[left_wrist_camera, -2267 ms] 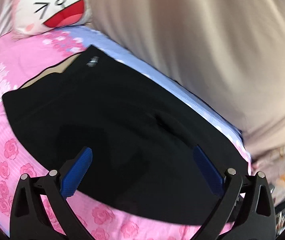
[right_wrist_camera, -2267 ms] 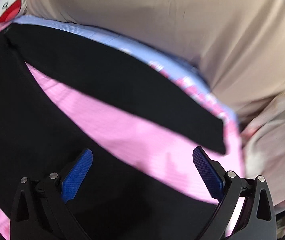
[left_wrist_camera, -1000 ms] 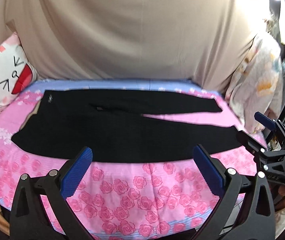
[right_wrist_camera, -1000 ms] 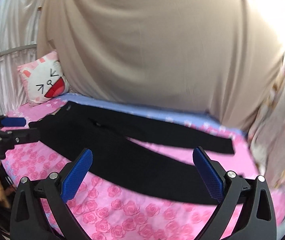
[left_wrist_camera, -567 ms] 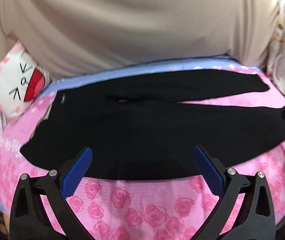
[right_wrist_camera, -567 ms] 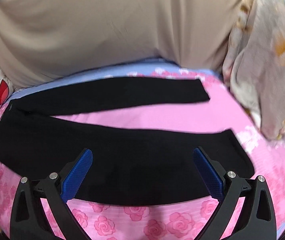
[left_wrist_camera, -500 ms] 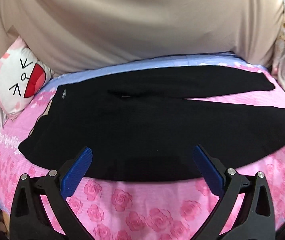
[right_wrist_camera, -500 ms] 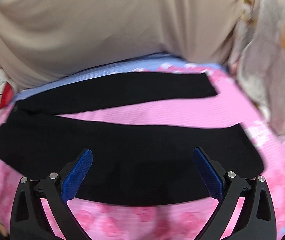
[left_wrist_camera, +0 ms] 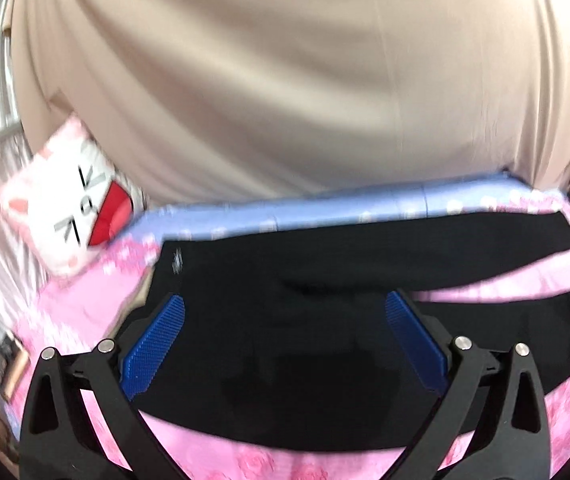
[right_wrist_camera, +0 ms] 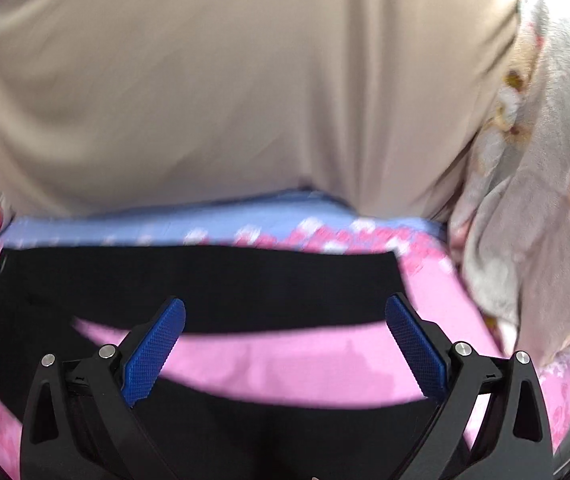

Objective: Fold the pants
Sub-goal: 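Move both grippers over the black pants toward the waistband edge, then close both grippers on the edge of the black pants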

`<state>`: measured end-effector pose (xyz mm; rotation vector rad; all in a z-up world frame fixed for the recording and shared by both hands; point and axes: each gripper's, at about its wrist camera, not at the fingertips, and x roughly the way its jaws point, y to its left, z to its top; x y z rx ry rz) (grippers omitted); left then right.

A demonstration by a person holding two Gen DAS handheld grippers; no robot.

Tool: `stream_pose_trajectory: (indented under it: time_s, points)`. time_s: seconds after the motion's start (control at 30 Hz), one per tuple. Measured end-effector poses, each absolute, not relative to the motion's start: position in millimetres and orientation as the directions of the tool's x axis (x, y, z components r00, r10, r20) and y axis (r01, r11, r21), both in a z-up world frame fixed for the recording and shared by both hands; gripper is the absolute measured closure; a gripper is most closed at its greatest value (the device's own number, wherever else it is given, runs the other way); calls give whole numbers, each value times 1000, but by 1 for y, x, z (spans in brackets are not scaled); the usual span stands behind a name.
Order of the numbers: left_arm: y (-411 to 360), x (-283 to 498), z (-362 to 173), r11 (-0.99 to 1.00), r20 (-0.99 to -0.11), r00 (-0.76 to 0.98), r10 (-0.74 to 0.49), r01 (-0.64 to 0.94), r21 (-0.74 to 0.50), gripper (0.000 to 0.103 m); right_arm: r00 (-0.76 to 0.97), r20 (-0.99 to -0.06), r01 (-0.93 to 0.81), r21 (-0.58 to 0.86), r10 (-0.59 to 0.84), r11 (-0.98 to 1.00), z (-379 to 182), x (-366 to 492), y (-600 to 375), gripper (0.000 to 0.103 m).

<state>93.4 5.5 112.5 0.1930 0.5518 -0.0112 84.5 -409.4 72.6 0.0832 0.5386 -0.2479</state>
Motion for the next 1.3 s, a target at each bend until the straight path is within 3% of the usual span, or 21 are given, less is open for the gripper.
stream_pose_trajectory:
  time_s: [0.13,0.3,0.47,0.63,0.77,0.9,0.97,1.03,1.23,1.3]
  points:
    - [-7,121,151,985,-498,867,-15,97,140,5,812,-541,297,58,-220,953,82,119,-452,5]
    - [-28,171,161,981,-484,875,13,83,175,5,734,-614,326,-58,-292,943,55,173,-483,5]
    - [-53,227,116,979,-573,819,17,103,175,5,646,-691,323,-138,-325,936,-16,216,-496,5]
    - [-74,258,76,976,-630,776,-22,152,154,5,656,-689,385,-47,-309,922,-40,218,-525,5]
    - [-77,270,55,978,-653,757,-39,162,129,5,631,-744,357,28,-219,934,-53,230,-539,7]
    - [-65,279,39,985,-669,743,-21,131,115,5,632,-757,316,54,-168,947,-54,236,-534,29]
    - [-49,283,35,989,-669,743,8,93,115,5,651,-748,302,104,-126,948,-51,231,-533,65]
    - [-27,288,36,993,-672,740,38,46,106,5,667,-739,294,138,-99,946,-48,227,-534,85]
    - [62,309,51,981,-637,748,188,-169,91,5,742,-668,271,227,-53,935,-24,198,-524,88]
    - [115,315,53,948,-617,747,247,-319,-8,5,766,-641,249,233,-44,940,-10,187,-511,88]
